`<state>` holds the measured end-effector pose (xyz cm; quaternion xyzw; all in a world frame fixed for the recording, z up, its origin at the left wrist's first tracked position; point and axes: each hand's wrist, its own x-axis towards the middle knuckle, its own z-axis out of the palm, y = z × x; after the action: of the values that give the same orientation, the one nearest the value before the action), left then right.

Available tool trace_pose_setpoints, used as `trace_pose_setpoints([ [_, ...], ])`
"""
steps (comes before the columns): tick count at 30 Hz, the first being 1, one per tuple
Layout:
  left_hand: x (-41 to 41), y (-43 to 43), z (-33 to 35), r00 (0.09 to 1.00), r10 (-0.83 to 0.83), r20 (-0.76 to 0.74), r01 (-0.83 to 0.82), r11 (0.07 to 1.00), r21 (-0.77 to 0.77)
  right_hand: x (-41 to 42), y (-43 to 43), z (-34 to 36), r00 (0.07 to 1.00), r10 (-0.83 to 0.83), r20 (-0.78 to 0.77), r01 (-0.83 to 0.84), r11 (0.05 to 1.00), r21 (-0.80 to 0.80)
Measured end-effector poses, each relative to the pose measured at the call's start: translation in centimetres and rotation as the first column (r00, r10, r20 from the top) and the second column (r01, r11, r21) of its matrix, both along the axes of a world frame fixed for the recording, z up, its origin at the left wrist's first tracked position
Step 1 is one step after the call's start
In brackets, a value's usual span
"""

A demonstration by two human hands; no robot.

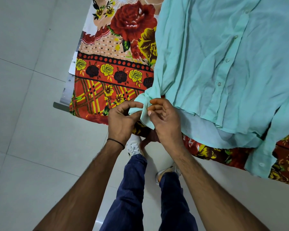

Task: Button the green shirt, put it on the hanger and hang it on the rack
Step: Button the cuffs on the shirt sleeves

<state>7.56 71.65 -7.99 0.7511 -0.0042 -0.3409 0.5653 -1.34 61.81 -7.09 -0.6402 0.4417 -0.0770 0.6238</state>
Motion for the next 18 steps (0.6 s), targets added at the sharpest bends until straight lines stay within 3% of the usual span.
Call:
trace_pose_setpoints([
  [10, -0.2, 0.47, 0.34, 0.993, -0.053, -0.107, 0.046, 0.997, -0.063, 0.26, -0.09, 0.03, 0.998, 0.046, -0.039, -0.05, 0.993, -0.104],
  [18, 0.28, 0.65, -0.25, 0.993, -0.086, -0.075, 0.083, 0.996, -0.044, 0.59, -0.72, -0.38, 0.999, 0.042, -0.031, -0.041, 0.998, 0.049],
])
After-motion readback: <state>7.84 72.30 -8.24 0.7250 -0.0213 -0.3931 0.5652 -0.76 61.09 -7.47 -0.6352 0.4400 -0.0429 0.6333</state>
